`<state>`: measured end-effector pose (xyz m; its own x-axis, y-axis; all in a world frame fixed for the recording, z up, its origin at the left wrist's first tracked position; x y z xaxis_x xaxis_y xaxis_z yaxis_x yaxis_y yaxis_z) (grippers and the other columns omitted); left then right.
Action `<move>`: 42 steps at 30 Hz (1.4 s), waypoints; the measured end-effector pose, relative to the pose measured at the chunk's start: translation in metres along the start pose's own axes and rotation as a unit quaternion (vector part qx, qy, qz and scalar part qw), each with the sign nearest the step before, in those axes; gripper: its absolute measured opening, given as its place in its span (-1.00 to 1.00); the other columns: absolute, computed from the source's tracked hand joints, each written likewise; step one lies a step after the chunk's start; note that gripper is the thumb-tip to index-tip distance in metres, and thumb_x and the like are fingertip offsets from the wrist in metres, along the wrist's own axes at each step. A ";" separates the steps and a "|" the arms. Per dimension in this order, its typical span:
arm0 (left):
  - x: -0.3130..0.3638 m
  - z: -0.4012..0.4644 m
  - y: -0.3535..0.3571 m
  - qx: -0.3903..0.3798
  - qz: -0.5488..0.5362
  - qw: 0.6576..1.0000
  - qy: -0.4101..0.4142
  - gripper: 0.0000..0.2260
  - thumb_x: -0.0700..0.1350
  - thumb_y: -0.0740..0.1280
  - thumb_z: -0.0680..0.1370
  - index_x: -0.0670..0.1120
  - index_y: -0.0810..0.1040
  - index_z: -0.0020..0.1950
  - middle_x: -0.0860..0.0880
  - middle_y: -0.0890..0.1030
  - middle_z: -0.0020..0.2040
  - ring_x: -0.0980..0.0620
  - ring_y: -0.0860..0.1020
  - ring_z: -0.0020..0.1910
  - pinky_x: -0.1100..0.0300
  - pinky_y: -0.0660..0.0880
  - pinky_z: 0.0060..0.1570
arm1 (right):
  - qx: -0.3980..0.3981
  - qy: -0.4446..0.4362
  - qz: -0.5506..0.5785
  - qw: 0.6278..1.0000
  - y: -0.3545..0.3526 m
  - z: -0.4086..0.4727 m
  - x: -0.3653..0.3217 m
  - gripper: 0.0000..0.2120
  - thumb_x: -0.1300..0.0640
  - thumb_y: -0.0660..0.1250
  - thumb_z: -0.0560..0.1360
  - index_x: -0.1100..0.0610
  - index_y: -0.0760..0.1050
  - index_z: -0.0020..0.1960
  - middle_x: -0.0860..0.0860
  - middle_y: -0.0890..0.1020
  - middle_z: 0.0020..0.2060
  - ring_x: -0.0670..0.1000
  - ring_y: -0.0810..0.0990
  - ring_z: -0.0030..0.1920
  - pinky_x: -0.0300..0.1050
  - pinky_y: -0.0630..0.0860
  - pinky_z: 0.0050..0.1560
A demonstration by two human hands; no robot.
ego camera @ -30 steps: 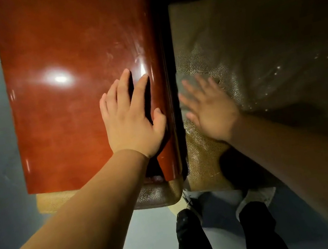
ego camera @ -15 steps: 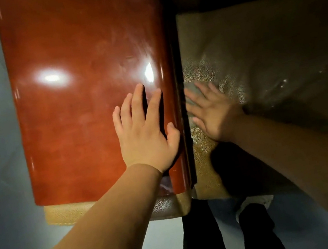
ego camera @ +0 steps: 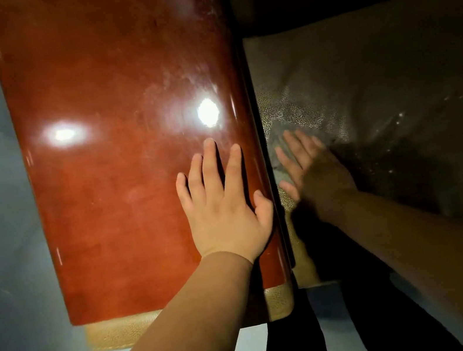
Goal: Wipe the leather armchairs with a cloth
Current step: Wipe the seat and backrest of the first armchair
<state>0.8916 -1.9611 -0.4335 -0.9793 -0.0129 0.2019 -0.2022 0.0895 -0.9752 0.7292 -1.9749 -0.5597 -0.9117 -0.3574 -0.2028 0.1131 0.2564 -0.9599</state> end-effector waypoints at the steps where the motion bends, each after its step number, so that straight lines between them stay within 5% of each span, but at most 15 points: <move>1: 0.000 0.000 0.000 0.002 0.001 1.000 0.001 -0.30 0.09 0.30 0.47 -0.01 0.37 0.63 -0.15 0.23 0.67 -0.25 0.23 0.60 -0.30 0.06 0.59 | -0.007 -0.035 0.013 0.999 0.006 -0.023 -0.008 -0.29 -0.13 0.34 0.58 0.19 0.27 0.61 0.27 0.22 0.61 0.29 0.16 0.62 0.21 0.07 0.61; 6: 0.002 0.002 -0.001 0.013 -0.009 1.000 0.002 -0.31 0.08 0.31 0.46 -0.01 0.39 0.62 -0.16 0.25 0.67 -0.25 0.25 0.59 -0.29 0.06 0.60 | -0.048 -0.185 -0.016 0.981 0.007 -0.044 0.005 -0.37 -0.23 0.17 0.64 0.13 0.38 0.57 0.22 0.29 0.60 0.28 0.26 0.59 0.23 0.25 0.56; 13: -0.001 0.002 0.000 0.014 -0.004 1.000 -0.006 -0.32 0.07 0.32 0.47 0.00 0.39 0.62 -0.14 0.26 0.66 -0.24 0.24 0.60 -0.28 0.06 0.60 | -0.054 0.023 -0.039 0.998 -0.009 0.031 0.049 -0.09 -0.36 0.06 0.55 0.32 0.18 0.61 0.28 0.05 0.65 0.27 0.01 0.66 0.23 -0.01 0.64; 18: 0.001 -0.003 0.000 -0.016 0.002 1.000 -0.020 -0.31 0.07 0.32 0.44 -0.01 0.40 0.59 -0.15 0.27 0.64 -0.25 0.25 0.57 -0.31 0.09 0.57 | -0.102 -0.138 -0.001 0.985 0.001 -0.079 -0.003 -0.21 -0.34 0.23 0.51 0.01 0.26 0.64 0.32 0.11 0.63 0.38 0.04 0.63 0.36 0.06 0.59; 22: 0.007 0.032 -0.025 0.031 -0.026 0.999 -0.011 -0.42 0.11 0.33 0.43 -0.06 0.51 0.43 -0.21 0.42 0.46 -0.29 0.39 0.40 -0.21 0.23 0.41 | -0.075 -0.210 -0.053 0.973 -0.004 -0.052 0.019 -0.28 -0.34 0.32 0.54 -0.06 0.31 0.61 0.24 0.14 0.64 0.31 0.12 0.63 0.29 0.14 0.59; 26: 0.007 0.113 -0.039 0.070 -0.021 0.997 0.000 -0.35 0.16 0.29 0.48 -0.03 0.40 0.55 -0.20 0.32 0.59 -0.26 0.30 0.53 -0.20 0.18 0.48 | -0.073 -0.051 -0.072 0.993 -0.017 0.046 0.061 -0.28 -0.39 -0.09 0.62 -0.05 0.16 0.67 0.16 0.00 0.68 0.25 -0.08 0.67 0.18 -0.20 0.62; 29: 0.005 0.142 -0.022 0.040 0.002 0.999 -0.025 -0.29 0.21 0.22 0.52 -0.02 0.28 0.65 -0.17 0.21 0.67 -0.25 0.20 0.61 -0.21 0.13 0.57 | -0.082 0.061 -0.008 0.995 -0.022 0.077 0.082 -0.33 -0.31 -0.15 0.66 -0.06 0.01 0.69 0.11 -0.11 0.69 0.22 -0.23 0.66 0.19 -0.25 0.62; 33: 0.004 0.137 -0.014 0.040 0.006 0.999 -0.017 -0.33 0.15 0.23 0.54 0.00 0.30 0.65 -0.15 0.21 0.68 -0.24 0.19 0.63 -0.19 0.12 0.59 | -0.035 -0.060 0.016 0.997 -0.008 0.032 0.039 -0.31 -0.31 0.06 0.59 0.00 0.29 0.62 0.16 0.21 0.64 0.30 0.10 0.64 0.30 0.08 0.60; 37: 0.006 0.141 -0.017 0.039 -0.002 0.999 -0.016 -0.32 0.13 0.24 0.52 -0.01 0.32 0.64 -0.15 0.23 0.67 -0.25 0.20 0.61 -0.21 0.13 0.58 | -0.064 -0.200 -0.017 0.978 0.005 0.012 0.029 -0.32 -0.34 0.16 0.55 -0.01 0.41 0.55 0.14 0.31 0.60 0.26 0.24 0.60 0.24 0.13 0.59; 40: 0.007 0.142 -0.017 0.036 -0.001 0.999 -0.016 -0.33 0.12 0.25 0.53 -0.01 0.32 0.64 -0.15 0.22 0.68 -0.24 0.19 0.62 -0.22 0.14 0.58 | -0.031 -0.190 -0.038 0.981 -0.006 0.070 0.045 -0.36 -0.32 0.12 0.61 0.02 0.42 0.55 0.16 0.32 0.59 0.27 0.26 0.59 0.25 0.19 0.58; 42: 0.007 0.144 -0.017 0.038 -0.003 0.999 -0.015 -0.33 0.12 0.25 0.52 -0.02 0.33 0.64 -0.15 0.22 0.68 -0.23 0.20 0.62 -0.21 0.13 0.58 | -0.035 -0.104 -0.032 0.993 -0.017 0.122 0.067 -0.34 -0.30 0.00 0.64 0.00 0.30 0.62 0.15 0.22 0.64 0.27 0.14 0.64 0.21 0.02 0.60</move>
<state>0.8876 -2.1066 -0.4286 -0.9776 -0.0422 0.2063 -0.2071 0.0137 -0.9782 0.7142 -2.1124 -0.5803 -0.8138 -0.5508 -0.1852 0.0241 0.2863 -0.9578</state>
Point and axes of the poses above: each hand's wrist, its own z-axis towards the middle knuckle, its own y-axis out of the palm, x = y × z, the point moved 9 cm from there along z, towards the middle knuckle
